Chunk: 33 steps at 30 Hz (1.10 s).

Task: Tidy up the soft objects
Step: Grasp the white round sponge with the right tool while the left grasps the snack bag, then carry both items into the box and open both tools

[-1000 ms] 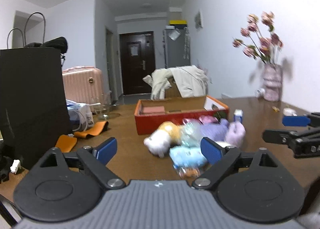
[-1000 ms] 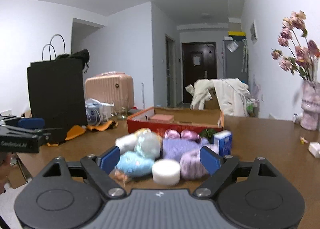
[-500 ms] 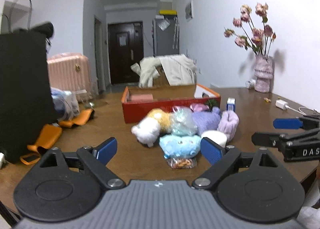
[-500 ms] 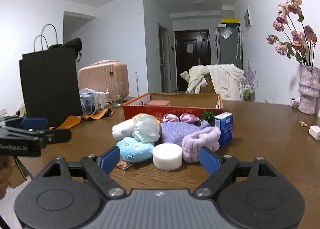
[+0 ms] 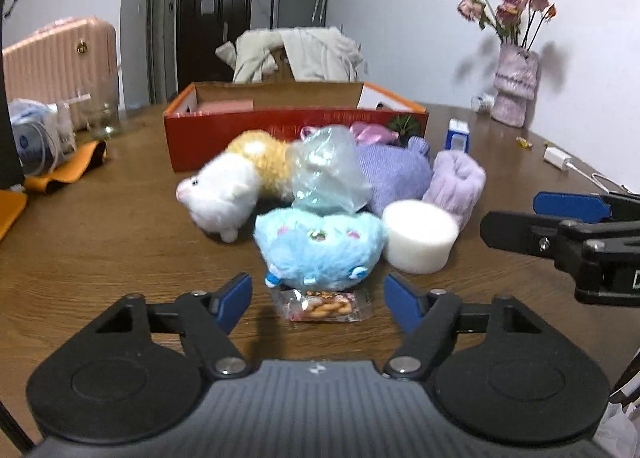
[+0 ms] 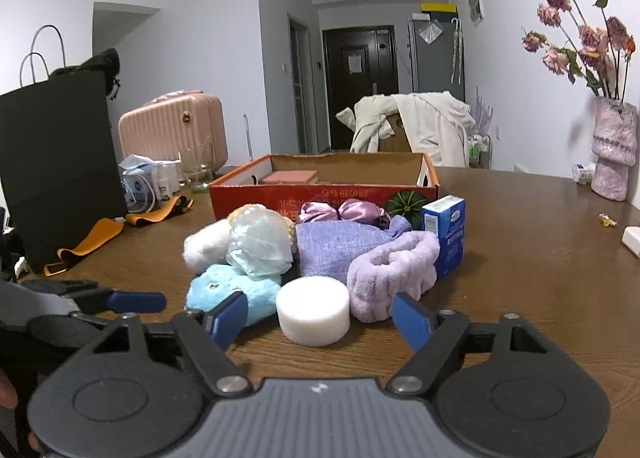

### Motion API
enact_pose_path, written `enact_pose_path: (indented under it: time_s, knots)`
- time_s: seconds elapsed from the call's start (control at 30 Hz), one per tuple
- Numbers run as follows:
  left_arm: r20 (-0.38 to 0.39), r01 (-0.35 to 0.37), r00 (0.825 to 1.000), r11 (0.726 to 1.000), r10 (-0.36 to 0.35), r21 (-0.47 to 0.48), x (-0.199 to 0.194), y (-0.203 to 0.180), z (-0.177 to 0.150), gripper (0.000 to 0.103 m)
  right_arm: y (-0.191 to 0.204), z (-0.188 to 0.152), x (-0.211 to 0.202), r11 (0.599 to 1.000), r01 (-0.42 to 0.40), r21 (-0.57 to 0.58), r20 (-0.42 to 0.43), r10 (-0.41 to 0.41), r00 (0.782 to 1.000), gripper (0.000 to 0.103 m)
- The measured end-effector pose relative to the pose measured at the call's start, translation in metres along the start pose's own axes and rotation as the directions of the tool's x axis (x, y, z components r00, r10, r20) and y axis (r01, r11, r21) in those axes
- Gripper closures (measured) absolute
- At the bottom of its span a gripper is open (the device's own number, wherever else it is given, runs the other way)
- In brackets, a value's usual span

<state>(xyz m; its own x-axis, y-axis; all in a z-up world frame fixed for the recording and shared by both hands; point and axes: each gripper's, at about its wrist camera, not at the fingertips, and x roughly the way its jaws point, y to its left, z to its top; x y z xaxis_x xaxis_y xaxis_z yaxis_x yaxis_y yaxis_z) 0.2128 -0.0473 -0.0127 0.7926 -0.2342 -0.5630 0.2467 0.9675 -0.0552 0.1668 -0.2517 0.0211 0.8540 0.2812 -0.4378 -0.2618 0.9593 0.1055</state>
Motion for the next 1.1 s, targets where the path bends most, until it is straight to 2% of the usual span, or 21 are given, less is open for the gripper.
enact_pose_path:
  time_s: [0.07,0.13,0.23,0.37,0.4,0.43,0.6,0.63,0.67,0.9,1.1]
  knots:
    - [-0.02,0.008,1.0,1.0,-0.008,-0.011,0.005,0.004,-0.001,0.037,0.001,0.002,0.01,1.0,-0.007,0.004,-0.011,0.007,1.0,0.029]
    - [-0.047,0.014,0.999,1.0,-0.015,-0.021,0.01,0.007,-0.003,0.054,0.004,0.004,0.019,1.0,-0.017,0.003,-0.02,0.017,1.0,0.03]
    - [-0.047,0.007,0.999,1.0,-0.008,-0.012,0.006,0.013,-0.004,0.067,0.01,0.007,0.034,0.999,-0.034,-0.012,-0.038,0.033,0.999,0.031]
    - [-0.046,-0.002,0.999,1.0,0.001,-0.027,0.001,0.026,-0.004,0.072,0.016,0.007,0.056,1.0,-0.009,-0.028,-0.083,0.006,0.997,0.032]
    - [-0.042,-0.01,0.999,0.999,0.009,-0.031,-0.001,0.029,-0.004,0.08,0.016,0.007,0.061,1.0,0.005,-0.027,-0.092,-0.008,0.996,0.033]
    - [-0.041,-0.015,0.999,0.999,0.014,-0.036,-0.002,0.032,-0.003,0.082,0.016,0.006,0.066,1.0,0.019,-0.025,-0.104,-0.021,0.994,0.033]
    - [-0.019,-0.024,1.0,0.998,0.023,-0.053,-0.008,0.041,0.001,0.082,0.015,0.001,0.082,0.998,0.053,-0.023,-0.155,-0.056,0.986,0.033]
    - [-0.016,-0.025,1.0,0.998,0.024,-0.056,-0.008,0.042,0.002,0.083,0.015,0.0,0.083,0.998,0.054,-0.022,-0.156,-0.057,0.986,0.039]
    - [-0.012,-0.022,1.0,0.998,0.021,-0.058,-0.01,0.042,0.002,0.083,0.015,-0.001,0.084,0.998,0.054,-0.019,-0.16,-0.056,0.985,0.05]
    - [0.032,-0.011,0.999,0.999,0.012,-0.048,-0.032,0.036,0.005,0.083,0.018,-0.002,0.059,0.999,0.039,-0.02,-0.137,-0.041,0.99,0.05]
    - [0.084,-0.001,0.996,0.999,0.004,-0.032,-0.062,0.023,0.002,0.083,0.022,-0.002,0.011,0.999,0.046,-0.022,-0.072,-0.047,0.996,0.05]
